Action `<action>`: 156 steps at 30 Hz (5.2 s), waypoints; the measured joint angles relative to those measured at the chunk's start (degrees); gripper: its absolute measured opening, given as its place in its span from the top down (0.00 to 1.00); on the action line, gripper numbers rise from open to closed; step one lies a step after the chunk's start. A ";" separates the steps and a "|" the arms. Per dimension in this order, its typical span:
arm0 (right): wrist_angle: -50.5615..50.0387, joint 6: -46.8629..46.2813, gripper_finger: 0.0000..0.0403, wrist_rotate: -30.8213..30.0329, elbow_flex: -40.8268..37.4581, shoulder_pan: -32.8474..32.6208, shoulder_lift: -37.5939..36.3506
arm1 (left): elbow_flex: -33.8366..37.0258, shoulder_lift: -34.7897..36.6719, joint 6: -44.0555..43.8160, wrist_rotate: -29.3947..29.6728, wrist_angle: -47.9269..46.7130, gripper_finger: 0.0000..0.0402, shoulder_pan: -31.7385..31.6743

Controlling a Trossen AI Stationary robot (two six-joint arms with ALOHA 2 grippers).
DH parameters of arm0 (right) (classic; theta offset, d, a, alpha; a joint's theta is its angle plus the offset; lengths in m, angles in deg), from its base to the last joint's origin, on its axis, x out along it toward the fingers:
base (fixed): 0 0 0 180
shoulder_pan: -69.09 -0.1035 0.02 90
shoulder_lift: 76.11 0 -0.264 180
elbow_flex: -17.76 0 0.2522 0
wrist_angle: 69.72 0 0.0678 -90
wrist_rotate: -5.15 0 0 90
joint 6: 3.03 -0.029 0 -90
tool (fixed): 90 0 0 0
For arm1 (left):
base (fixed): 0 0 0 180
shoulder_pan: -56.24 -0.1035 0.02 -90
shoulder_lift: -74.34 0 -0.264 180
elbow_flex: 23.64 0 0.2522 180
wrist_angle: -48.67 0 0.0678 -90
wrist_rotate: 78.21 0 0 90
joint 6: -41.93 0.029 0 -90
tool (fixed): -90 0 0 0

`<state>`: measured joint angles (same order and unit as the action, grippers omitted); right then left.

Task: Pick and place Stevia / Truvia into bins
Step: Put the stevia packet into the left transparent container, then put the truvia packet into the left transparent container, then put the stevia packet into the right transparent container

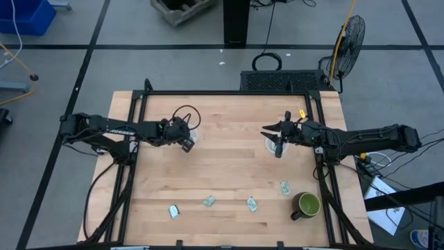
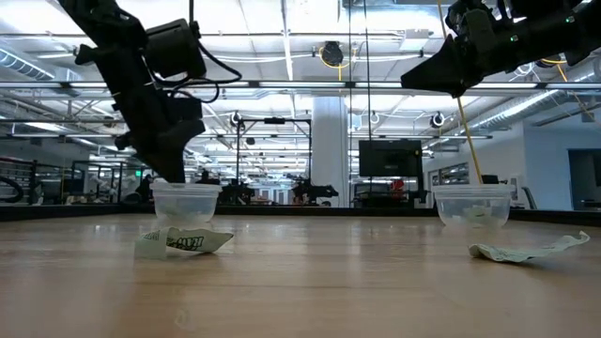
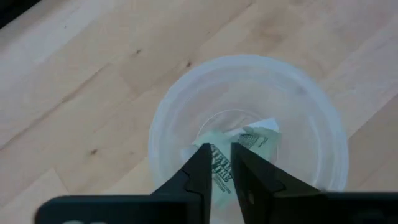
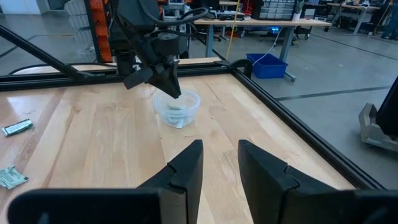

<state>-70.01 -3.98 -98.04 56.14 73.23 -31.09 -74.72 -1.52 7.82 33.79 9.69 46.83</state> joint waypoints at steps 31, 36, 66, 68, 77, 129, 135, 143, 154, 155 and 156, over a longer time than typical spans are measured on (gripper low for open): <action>1.08 1.86 0.76 -0.04 -0.04 0.00 0.02 | -12.46 2.14 -10.26 -25.47 -5.75 0.70 37.29; 0.85 1.83 0.76 -0.04 -0.04 0.00 0.00 | -10.32 -1.82 -19.68 -20.77 -2.91 0.70 48.18; 1.68 1.33 0.76 -0.12 -0.04 0.01 0.00 | -8.20 -15.54 -34.73 -17.34 -3.04 0.70 53.20; 1.70 1.36 0.76 -0.12 -0.04 0.00 0.00 | -8.24 -15.54 -33.41 -15.89 -5.13 0.70 52.85; 1.70 1.64 0.76 -0.15 -0.04 0.00 0.00 | -8.26 -15.56 -26.97 -11.15 -10.71 0.70 48.79; 4.00 5.40 0.76 9.87 0.00 -1.51 2.18 | -10.93 -7.97 14.00 -4.35 -9.75 0.86 -1.09; 8.20 8.83 0.73 10.13 1.94 -7.65 8.74 | -10.93 -7.38 14.97 -4.15 -2.76 0.86 0.97; -7.71 9.54 0.64 -9.55 16.33 -20.86 19.88 | -10.91 -3.41 14.95 -4.38 7.19 0.86 5.39; -58.09 -33.30 0.65 -5.78 31.41 -26.72 25.37 | -10.95 -1.97 19.86 -7.01 15.06 0.86 10.84; -59.80 -36.12 0.65 -2.81 31.38 -26.36 26.11 | -10.95 -2.03 20.09 -6.97 15.25 0.86 10.96; -60.70 -38.94 0.65 0.83 31.18 -26.14 26.76 | -10.95 -2.16 20.13 -6.96 15.93 0.86 11.06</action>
<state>-130.71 -42.92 -97.22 87.32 47.09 -4.33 -85.67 -3.68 27.95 26.84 25.61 57.89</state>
